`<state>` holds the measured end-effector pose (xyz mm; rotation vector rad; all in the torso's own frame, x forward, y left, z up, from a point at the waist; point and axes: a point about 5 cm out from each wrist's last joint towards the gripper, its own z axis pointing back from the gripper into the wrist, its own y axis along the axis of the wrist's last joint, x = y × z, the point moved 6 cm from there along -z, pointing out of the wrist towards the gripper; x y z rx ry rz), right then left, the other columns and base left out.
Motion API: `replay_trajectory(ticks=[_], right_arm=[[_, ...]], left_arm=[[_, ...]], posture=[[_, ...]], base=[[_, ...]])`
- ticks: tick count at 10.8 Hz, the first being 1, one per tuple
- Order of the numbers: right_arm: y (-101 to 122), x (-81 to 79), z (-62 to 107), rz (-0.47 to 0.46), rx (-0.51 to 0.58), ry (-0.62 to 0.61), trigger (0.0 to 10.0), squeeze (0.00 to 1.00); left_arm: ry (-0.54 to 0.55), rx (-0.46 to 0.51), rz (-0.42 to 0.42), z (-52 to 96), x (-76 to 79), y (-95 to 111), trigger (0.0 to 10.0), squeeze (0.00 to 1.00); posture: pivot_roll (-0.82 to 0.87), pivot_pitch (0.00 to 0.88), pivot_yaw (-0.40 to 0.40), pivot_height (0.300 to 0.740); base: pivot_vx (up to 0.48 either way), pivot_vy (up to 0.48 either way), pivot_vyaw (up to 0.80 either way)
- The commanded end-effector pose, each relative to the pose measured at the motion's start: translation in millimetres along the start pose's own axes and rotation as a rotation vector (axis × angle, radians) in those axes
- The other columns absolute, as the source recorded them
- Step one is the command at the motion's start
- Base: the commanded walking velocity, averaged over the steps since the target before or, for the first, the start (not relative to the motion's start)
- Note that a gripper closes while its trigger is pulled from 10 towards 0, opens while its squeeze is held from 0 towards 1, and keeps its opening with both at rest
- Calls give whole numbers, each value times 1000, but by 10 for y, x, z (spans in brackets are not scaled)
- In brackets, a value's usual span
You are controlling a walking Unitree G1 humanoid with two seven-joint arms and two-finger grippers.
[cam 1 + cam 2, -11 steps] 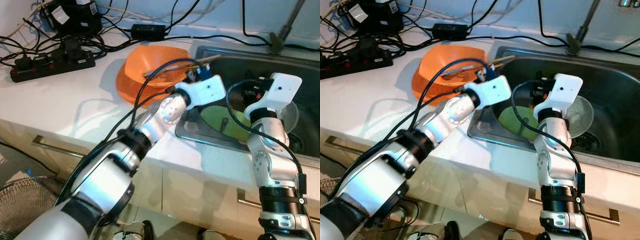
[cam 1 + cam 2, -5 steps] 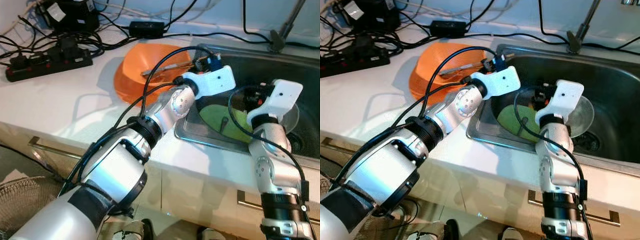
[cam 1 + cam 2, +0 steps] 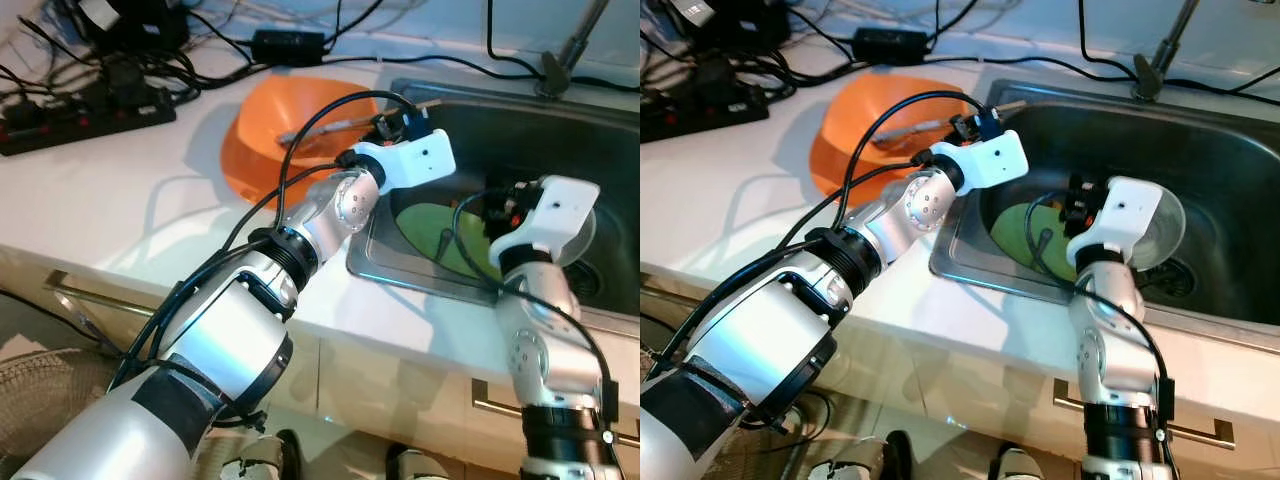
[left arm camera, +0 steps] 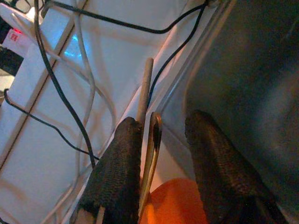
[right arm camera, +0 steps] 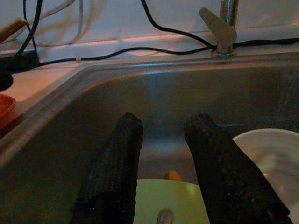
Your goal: Kitchen organization
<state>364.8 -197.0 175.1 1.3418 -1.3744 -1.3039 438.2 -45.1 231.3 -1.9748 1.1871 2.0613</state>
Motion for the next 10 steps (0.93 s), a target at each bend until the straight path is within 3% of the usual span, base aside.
replay_trajectory(ticks=[1,3,4,5,10], right_arm=[[17,-38,17,9,-3,14,10000,0],[30,-41,32,10,-2,14,10000,0],[25,-32,40,10,-6,11,10000,0],[20,-28,32,11,-8,8,10000,0],[36,-66,-31,3,0,6,10000,0]], left_arm=[[23,-23,-1,-5,-78,-50,10000,0],[27,-35,1,5,-73,-89,10000,0],[44,-32,7,-1,-116,-78,3176,0],[51,-30,10,-5,-148,-74,0,0],[96,-6,47,-27,-304,-13,0,0]], posture=[[-81,184,27,740],[-91,184,28,740],[-88,182,28,740],[-85,179,28,740],[-66,157,35,740]], base=[[0,0,0],[0,0,0],[0,0,0],[0,0,0],[0,0,0]])
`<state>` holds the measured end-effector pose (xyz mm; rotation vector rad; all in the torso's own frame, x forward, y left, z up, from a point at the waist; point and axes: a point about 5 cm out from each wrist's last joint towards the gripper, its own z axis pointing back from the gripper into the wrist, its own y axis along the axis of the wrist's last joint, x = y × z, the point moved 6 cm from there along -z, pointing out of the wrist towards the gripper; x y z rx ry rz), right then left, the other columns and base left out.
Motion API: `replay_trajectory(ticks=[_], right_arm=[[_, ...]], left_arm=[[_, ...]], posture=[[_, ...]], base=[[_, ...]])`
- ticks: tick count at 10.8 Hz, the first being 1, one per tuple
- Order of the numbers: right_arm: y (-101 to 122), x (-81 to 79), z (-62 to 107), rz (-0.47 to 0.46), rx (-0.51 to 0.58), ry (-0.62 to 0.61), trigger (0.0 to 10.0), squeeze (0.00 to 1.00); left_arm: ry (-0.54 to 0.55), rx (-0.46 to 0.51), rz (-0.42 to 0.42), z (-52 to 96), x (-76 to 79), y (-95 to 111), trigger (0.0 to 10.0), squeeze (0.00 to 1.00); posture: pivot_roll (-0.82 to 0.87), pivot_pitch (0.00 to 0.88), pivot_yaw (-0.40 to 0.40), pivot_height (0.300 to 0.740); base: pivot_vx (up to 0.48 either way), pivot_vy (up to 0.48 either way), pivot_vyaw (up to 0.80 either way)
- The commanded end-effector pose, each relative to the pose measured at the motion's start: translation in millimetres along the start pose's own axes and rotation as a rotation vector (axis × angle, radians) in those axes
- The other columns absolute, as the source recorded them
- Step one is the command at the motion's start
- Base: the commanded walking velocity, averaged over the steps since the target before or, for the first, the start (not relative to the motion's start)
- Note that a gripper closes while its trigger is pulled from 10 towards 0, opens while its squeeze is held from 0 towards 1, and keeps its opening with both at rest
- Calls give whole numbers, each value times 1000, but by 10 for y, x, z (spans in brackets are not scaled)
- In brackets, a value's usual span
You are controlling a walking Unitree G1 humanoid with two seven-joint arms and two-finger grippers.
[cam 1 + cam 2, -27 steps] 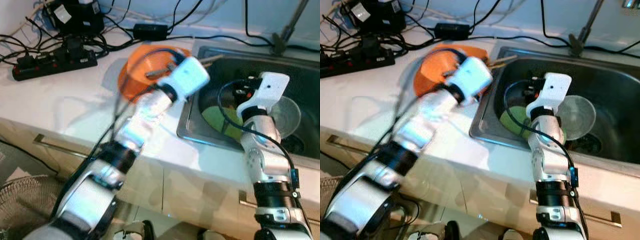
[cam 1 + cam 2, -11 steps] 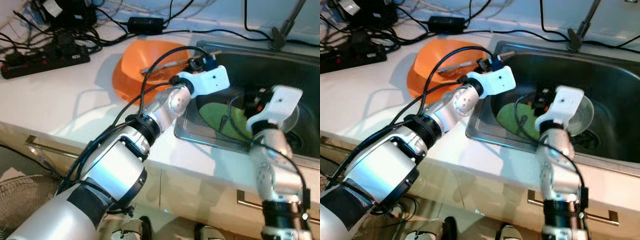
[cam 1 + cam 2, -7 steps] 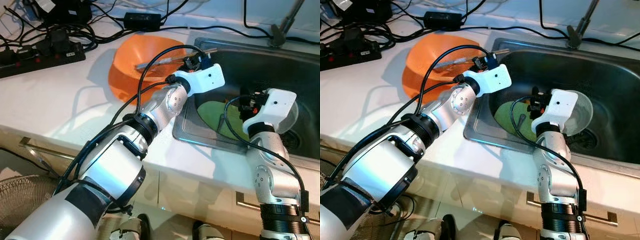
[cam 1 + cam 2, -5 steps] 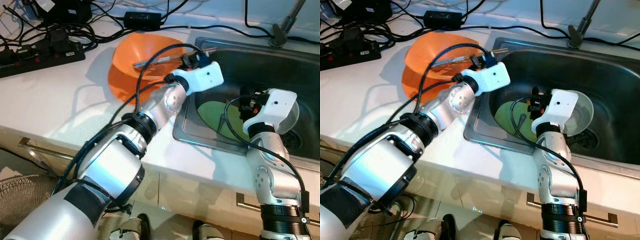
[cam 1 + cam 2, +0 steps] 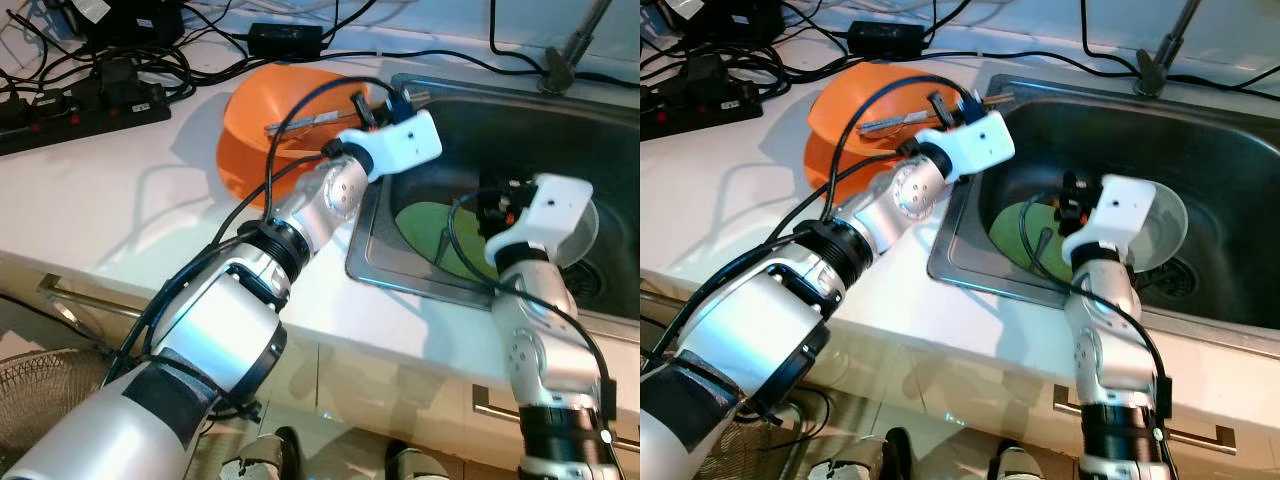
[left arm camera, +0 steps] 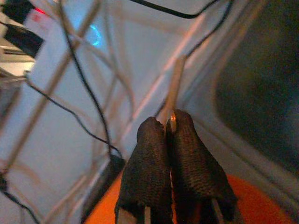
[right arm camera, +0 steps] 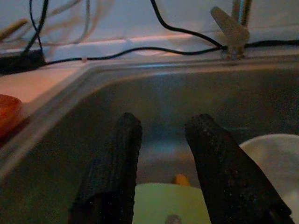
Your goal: Kitchen organization
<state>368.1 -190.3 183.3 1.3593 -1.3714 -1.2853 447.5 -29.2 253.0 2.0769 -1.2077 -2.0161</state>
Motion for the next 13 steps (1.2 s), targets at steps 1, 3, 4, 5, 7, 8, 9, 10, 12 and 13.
replay_trajectory(ticks=[1,3,4,5,7,8,9,10,12,13], right_arm=[[-34,6,-7,3,-11,-10,10000,0],[-11,17,-51,0,-1,-15,10000,0],[-12,10,-81,-2,0,-16,10000,0],[-16,-2,-95,-4,2,-15,10000,0],[-6,-18,-143,-10,8,-11,10000,0],[1,-21,-162,-12,12,-10,10000,0],[8,-28,-184,-12,15,-6,10000,0],[19,-49,-218,-16,20,0,10000,0],[25,-112,-274,-27,27,17,10000,0],[19,-136,-295,-30,28,22,10000,0]], left_arm=[[11,10,32,-14,-24,47,0,0],[-10,31,122,-19,-12,98,0,0],[-19,45,185,-26,-43,128,0,0],[-55,58,282,-26,-24,163,0,0],[-83,123,422,-30,-80,299,10000,0],[-101,138,449,-28,-96,325,10000,0],[-119,151,467,-21,-120,335,10000,0],[-117,172,505,-10,-251,329,10000,0],[-47,220,552,32,-623,319,10000,0],[18,249,597,64,-829,339,10000,0]], posture=[[-62,152,36,740],[-53,143,38,740],[-46,132,43,740],[-43,127,44,740],[-34,112,43,740],[-27,107,42,740],[-21,104,40,740],[-10,98,37,740],[9,84,30,740],[21,78,29,740]], base=[[0,0,0],[0,0,0],[0,0,0],[0,0,0],[0,0,0],[0,0,0],[0,0,0],[0,0,0],[0,0,0],[0,0,0]])
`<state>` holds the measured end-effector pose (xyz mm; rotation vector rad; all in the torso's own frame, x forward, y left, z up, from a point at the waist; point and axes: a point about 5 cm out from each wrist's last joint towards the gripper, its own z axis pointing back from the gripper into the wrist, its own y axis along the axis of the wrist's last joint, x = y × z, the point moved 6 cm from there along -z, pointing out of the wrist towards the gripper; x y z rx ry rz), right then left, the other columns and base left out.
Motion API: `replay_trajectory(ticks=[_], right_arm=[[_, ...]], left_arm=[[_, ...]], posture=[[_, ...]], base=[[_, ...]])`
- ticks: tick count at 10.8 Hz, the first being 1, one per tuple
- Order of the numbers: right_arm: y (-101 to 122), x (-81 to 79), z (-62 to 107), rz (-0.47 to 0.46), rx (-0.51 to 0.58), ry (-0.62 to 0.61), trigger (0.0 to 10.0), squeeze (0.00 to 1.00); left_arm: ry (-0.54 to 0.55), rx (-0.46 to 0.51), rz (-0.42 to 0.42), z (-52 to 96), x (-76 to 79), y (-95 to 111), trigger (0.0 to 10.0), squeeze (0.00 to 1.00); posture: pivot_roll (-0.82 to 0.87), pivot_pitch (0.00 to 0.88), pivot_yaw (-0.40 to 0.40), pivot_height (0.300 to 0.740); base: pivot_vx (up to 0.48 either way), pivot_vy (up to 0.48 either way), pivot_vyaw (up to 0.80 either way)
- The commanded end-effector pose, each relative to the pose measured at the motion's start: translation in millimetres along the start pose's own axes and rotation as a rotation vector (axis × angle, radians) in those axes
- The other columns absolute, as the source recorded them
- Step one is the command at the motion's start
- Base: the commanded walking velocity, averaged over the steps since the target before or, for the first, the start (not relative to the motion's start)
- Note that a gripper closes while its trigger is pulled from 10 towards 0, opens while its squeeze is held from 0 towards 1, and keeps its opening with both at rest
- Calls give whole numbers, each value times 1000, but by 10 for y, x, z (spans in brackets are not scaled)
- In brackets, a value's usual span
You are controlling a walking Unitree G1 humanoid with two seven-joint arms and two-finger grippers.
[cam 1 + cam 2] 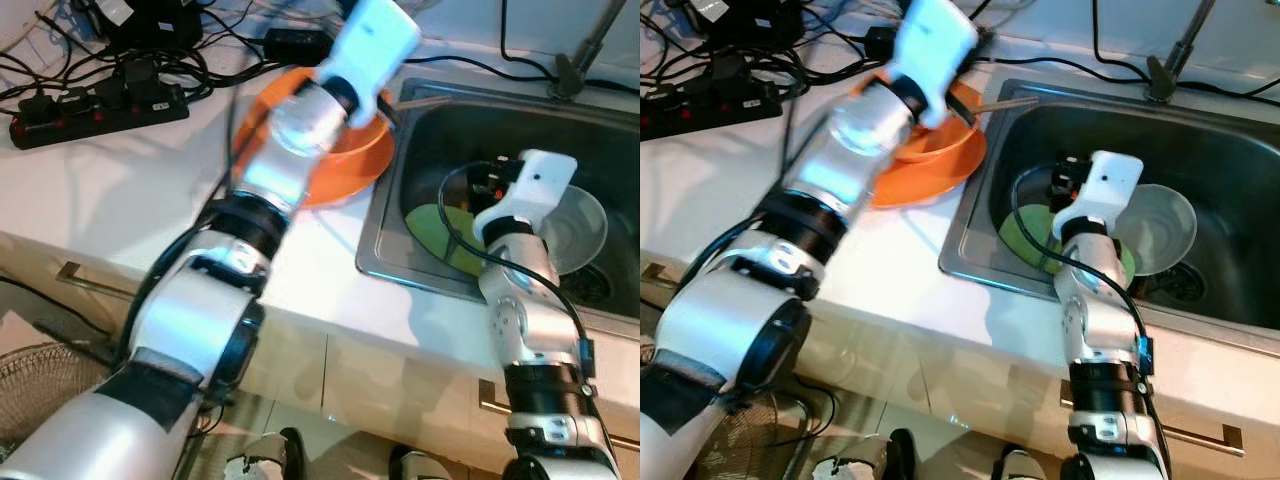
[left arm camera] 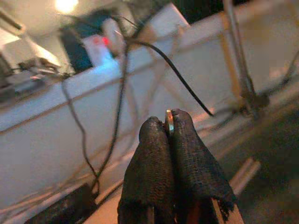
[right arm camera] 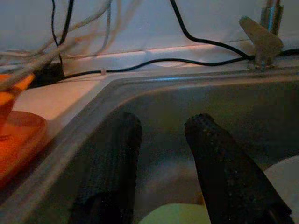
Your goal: Kitchen organization
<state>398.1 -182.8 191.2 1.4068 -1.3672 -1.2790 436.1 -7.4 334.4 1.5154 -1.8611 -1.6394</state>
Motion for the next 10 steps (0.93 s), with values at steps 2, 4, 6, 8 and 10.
replay_trajectory(ticks=[2,4,6,8,10], right_arm=[[-3,-38,-37,-6,9,12,10000,0],[20,-30,-55,-11,19,11,10000,0],[110,-14,-68,-20,52,11,10000,1000],[279,105,-107,8,105,5,10000,1000],[620,269,-173,20,197,-14,10000,1000]], left_arm=[[68,158,175,81,-222,381,10000,0],[46,227,377,194,-229,466,10000,0],[29,248,512,296,-202,448,10000,0],[27,233,602,383,-174,401,10000,0],[14,228,635,416,-142,402,10000,0]], posture=[[22,66,31,740],[16,56,35,740],[5,49,44,740],[1,41,50,740],[-7,28,57,740]], base=[[0,0,0],[0,0,0],[0,0,0],[0,0,0],[0,0,0]])
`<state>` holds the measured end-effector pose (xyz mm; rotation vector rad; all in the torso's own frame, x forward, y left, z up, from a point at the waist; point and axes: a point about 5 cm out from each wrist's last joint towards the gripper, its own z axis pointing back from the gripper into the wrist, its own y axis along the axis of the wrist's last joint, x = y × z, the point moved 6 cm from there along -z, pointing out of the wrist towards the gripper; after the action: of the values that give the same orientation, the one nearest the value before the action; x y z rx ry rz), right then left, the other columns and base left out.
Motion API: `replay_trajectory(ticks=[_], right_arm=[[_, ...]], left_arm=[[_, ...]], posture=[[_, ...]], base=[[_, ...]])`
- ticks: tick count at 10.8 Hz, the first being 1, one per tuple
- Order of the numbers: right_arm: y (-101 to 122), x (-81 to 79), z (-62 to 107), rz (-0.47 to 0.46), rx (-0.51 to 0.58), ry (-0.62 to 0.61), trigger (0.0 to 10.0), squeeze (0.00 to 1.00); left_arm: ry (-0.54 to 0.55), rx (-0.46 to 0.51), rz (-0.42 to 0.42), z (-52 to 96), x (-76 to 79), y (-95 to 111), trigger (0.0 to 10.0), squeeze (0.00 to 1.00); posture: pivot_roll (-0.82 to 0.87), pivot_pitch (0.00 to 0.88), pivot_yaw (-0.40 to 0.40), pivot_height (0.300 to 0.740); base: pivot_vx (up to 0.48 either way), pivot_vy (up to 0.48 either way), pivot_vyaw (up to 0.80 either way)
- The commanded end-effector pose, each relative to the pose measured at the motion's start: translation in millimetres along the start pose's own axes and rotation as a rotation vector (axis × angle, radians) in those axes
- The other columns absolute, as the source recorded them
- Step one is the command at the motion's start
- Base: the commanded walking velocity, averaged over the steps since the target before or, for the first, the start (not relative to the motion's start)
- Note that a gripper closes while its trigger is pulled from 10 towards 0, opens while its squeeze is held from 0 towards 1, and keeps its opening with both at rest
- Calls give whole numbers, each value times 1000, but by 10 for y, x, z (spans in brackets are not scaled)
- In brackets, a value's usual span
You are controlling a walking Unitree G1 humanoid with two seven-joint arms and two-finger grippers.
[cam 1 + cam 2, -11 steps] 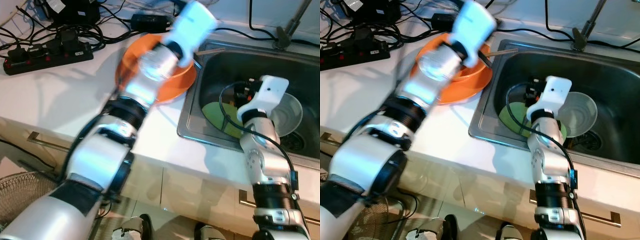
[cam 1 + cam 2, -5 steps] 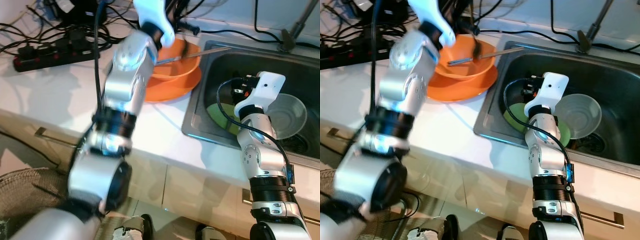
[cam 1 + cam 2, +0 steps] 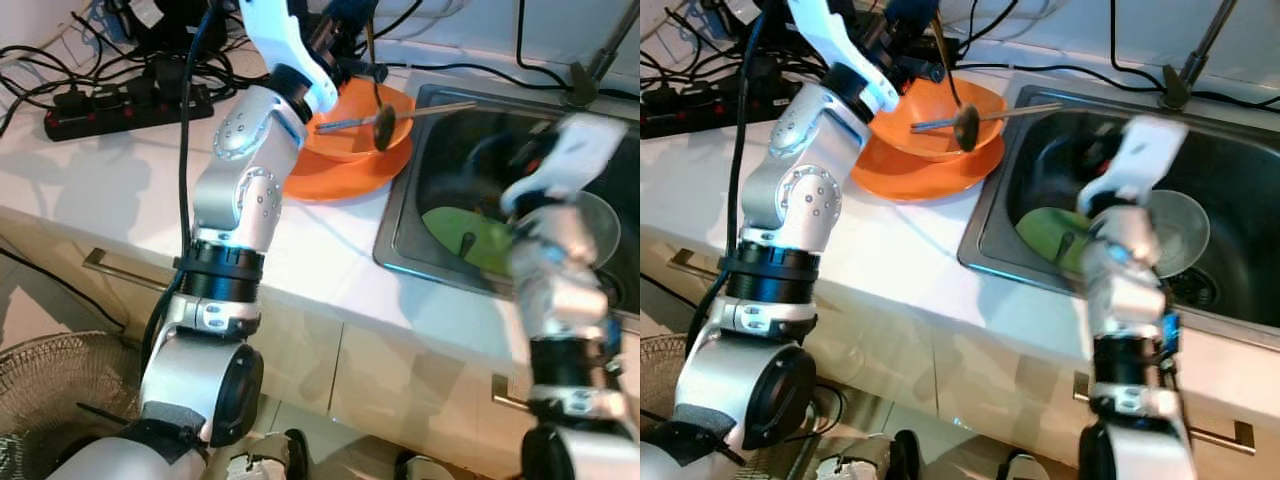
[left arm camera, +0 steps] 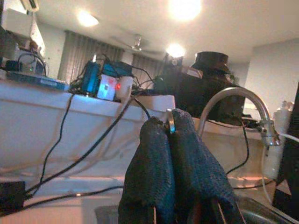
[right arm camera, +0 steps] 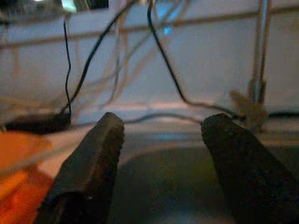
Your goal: Kitchen organization
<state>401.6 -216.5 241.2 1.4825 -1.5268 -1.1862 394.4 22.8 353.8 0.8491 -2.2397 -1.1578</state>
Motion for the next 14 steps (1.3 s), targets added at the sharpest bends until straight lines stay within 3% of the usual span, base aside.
replay_trajectory(ticks=[1,2,4,5,6,8,14], right_arm=[[172,29,-34,-19,54,4,10000,1000],[262,-14,-45,-37,79,44,10000,0],[328,-314,26,-131,67,265,10000,0],[337,-487,153,-85,64,405,10000,0],[335,-514,177,-76,63,428,10000,0],[353,-750,364,-85,49,617,10000,0],[368,-1017,544,-132,43,761,10000,0]], left_arm=[[-13,13,9,-6,50,53,10000,0],[-16,12,16,3,66,70,10000,0],[-17,1,23,15,83,51,10000,0],[-17,-6,29,26,88,26,10000,0],[-16,-6,32,28,88,23,10000,0],[-21,-30,48,27,114,-53,10000,0],[-45,-91,90,68,214,-239,10000,0]], posture=[[-9,25,59,740],[-10,21,61,740],[-4,15,60,740],[-9,14,61,740],[-9,14,61,740],[-15,36,65,740],[-9,66,65,740]], base=[[0,0,0],[0,0,0],[0,0,0],[0,0,0],[0,0,0],[0,0,0],[0,0,0]])
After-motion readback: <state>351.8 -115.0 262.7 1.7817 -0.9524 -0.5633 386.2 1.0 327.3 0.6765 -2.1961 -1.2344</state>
